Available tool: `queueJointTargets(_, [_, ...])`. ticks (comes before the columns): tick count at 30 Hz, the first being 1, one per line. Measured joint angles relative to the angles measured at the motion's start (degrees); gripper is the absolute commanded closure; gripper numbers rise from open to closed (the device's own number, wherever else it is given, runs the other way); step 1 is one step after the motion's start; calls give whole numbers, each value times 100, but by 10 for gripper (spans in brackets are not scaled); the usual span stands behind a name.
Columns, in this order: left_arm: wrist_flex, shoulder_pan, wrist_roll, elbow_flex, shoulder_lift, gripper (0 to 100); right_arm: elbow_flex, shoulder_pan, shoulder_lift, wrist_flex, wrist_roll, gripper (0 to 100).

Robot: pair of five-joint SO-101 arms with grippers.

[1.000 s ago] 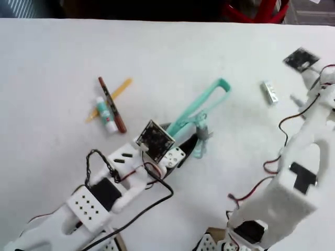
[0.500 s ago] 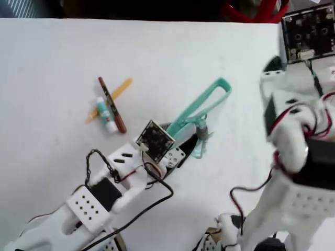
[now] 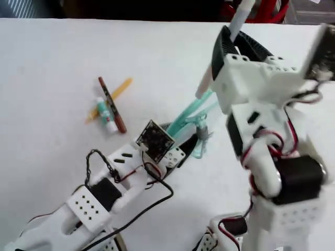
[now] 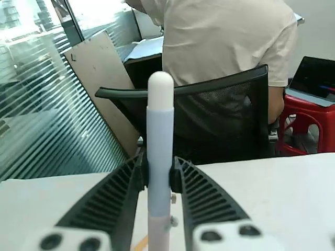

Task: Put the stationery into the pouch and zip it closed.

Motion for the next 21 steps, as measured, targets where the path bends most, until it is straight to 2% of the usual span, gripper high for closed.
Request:
queueJointTargets(7, [0, 0, 0, 0, 0, 865, 1697, 44, -870, -818, 651, 980])
queueJointTargets(13, [0, 0, 0, 0, 0, 865, 1864, 70, -1266, -941, 730, 980])
queueJointTargets(21, [0, 0, 0, 0, 0, 865, 2338, 273, -967, -1020, 1327, 979])
